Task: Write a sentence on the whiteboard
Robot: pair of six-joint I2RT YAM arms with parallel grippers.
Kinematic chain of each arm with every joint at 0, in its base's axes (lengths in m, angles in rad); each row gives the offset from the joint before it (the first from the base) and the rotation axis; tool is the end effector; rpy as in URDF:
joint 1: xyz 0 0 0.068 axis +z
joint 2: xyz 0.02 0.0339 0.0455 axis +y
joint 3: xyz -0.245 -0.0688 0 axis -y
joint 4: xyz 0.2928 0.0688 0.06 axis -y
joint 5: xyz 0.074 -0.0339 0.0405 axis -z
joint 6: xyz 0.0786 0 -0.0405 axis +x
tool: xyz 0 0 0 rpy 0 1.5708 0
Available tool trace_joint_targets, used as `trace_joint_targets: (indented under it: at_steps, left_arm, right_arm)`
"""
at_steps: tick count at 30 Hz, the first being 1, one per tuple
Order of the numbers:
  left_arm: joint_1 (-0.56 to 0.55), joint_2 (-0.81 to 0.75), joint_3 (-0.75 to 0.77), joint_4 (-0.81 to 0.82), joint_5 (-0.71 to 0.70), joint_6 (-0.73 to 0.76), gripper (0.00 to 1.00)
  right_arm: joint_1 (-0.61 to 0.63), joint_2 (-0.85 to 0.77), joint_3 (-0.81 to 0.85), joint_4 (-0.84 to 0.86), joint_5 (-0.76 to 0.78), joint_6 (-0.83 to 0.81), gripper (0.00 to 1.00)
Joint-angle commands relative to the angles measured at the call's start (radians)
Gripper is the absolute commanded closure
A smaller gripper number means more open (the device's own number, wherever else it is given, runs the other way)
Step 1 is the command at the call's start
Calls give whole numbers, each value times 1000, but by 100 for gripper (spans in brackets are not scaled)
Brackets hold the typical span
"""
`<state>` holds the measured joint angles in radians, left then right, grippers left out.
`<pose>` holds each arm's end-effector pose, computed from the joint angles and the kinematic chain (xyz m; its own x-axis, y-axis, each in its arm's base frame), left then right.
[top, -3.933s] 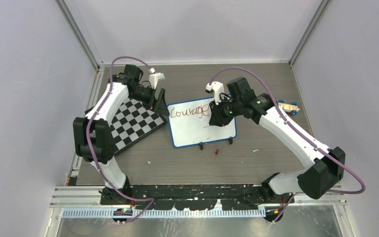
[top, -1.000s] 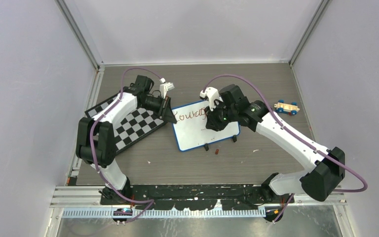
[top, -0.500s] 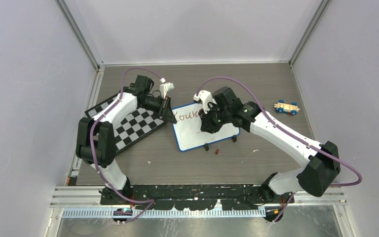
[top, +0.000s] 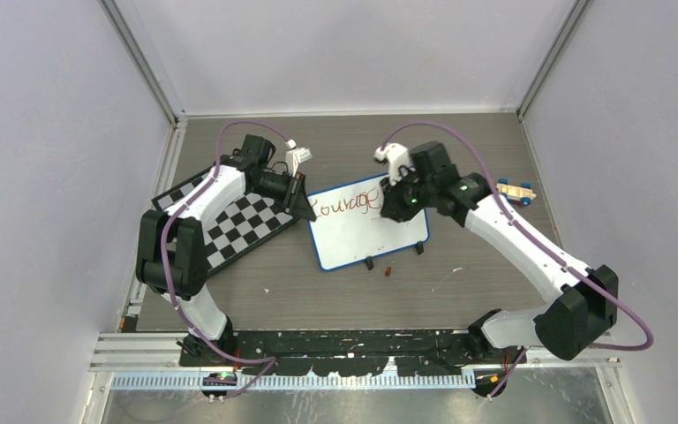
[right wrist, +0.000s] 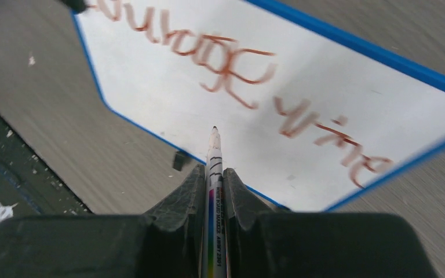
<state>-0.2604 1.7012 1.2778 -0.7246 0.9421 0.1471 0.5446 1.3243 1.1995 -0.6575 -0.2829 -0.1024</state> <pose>0.3632 -0.1626 0.1812 -0.8025 0.3030 -0.5140 0.5961 0.4432 -0.6695 0.3002 0.2075 0.2688 -0.5316 -0.4368 -0.7257 -0.7250 0.6777 0.1232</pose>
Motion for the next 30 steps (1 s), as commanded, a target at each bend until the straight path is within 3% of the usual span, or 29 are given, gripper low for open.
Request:
trace_joint_targets:
  at_steps: [1, 6, 15, 30]
  left_arm:
    - [-3, 6, 19, -17, -30, 6, 100]
    - [-3, 14, 22, -15, -26, 4, 100]
    - [-3, 18, 17, -2, -29, -13, 100]
    - [-3, 32, 6, 19, -32, -43, 100]
  right_arm:
    - [-92, -78, 48, -41, -11, -4, 100]
    - [-88, -64, 67, -40, -57, 25, 100]
    - [158, 8, 61, 23, 34, 12, 100]
    - [272, 69, -11, 205, 37, -37, 100]
